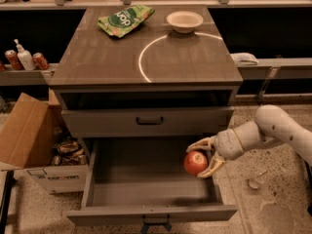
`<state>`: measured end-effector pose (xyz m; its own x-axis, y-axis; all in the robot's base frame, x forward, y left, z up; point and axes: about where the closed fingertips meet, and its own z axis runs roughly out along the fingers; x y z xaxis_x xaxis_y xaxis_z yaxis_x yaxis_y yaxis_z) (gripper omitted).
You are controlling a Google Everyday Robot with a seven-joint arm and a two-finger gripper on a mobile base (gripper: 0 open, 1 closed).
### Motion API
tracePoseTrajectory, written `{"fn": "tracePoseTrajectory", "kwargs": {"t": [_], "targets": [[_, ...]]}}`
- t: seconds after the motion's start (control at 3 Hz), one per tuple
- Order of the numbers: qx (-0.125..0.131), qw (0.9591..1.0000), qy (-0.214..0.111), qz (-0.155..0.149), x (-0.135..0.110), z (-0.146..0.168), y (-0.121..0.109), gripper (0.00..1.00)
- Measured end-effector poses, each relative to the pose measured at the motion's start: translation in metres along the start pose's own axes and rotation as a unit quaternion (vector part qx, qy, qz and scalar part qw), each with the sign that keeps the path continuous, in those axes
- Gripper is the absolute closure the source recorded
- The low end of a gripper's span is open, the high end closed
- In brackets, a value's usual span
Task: Pick apple from middle drawer and place on counter
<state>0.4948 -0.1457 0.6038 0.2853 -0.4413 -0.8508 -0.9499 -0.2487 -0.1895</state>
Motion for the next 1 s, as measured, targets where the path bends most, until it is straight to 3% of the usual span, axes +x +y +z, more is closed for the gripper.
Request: {"fn": "tracePoseTrajectory", "kwargs": {"t": [0.33,0.67,1.0], "targets": [[0.016,0.9998,0.012,-0.008,-0.019,-0.009,-0.006,1.00],[0.036,0.9980,0.047,-0.024,-0.066,-0.029,-0.015,1.00],[0.054,0.9930,0.097,-0.041,-0.123,-0.061,-0.030,1.00]]}}
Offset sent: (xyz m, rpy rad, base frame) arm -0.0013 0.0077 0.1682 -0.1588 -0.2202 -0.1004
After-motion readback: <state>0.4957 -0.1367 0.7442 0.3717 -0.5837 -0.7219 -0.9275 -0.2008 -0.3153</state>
